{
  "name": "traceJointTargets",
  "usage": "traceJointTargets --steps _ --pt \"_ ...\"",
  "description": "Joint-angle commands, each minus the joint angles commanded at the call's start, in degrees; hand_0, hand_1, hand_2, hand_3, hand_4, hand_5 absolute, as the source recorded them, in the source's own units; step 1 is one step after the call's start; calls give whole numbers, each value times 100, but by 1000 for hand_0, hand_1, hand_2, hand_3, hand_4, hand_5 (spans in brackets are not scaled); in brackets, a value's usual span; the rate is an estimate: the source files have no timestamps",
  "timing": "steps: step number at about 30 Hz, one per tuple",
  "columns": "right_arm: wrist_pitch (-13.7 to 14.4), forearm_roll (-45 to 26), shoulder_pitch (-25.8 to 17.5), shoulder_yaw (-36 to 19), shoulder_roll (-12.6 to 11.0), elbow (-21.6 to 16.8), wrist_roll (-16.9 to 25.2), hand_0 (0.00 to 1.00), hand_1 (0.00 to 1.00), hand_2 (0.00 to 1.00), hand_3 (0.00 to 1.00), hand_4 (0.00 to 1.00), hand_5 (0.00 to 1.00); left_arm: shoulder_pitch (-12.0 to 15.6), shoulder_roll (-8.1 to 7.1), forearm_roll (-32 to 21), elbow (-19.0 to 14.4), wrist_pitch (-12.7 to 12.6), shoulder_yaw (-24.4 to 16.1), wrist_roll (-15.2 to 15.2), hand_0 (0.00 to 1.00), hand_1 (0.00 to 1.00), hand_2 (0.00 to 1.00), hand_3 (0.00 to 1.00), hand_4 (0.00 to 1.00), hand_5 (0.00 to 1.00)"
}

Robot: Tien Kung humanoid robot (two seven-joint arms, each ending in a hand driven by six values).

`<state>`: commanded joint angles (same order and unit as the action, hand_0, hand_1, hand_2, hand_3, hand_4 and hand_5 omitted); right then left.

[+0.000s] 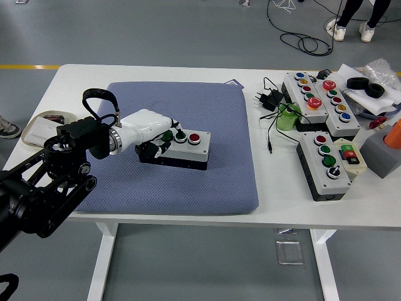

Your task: Pick up the button,place it on the desk,press the button,press the button

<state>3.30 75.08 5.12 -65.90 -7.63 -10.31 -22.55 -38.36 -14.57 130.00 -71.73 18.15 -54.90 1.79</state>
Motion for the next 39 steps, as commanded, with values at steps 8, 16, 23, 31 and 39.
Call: traceJointTargets --steps 8,16,23,31,39 --pt "-3 8 3 -3 -2 0 0 662 625 698 581 361 208 -47 70 0 -325 -110 146 -34 45 2 2 728 429 2" --pt "-1 -3 14 9 -2 0 0 661 624 698 581 362 209 -161 248 0 -103 -95 340 -31 46 2 2 729 427 2" --pt "1 -7 24 16 -13 0 5 662 625 699 580 362 209 -243 332 0 227 -56 371 -27 47 2 2 729 429 2" --pt "-5 23 22 -1 -20 0 3 662 625 699 581 362 209 -271 345 0 478 3 401 -15 46 2 2 728 428 2" --pt "-1 25 23 -13 -17 0 -2 663 624 699 580 362 210 -245 324 0 573 133 463 10 47 2 2 727 427 2"
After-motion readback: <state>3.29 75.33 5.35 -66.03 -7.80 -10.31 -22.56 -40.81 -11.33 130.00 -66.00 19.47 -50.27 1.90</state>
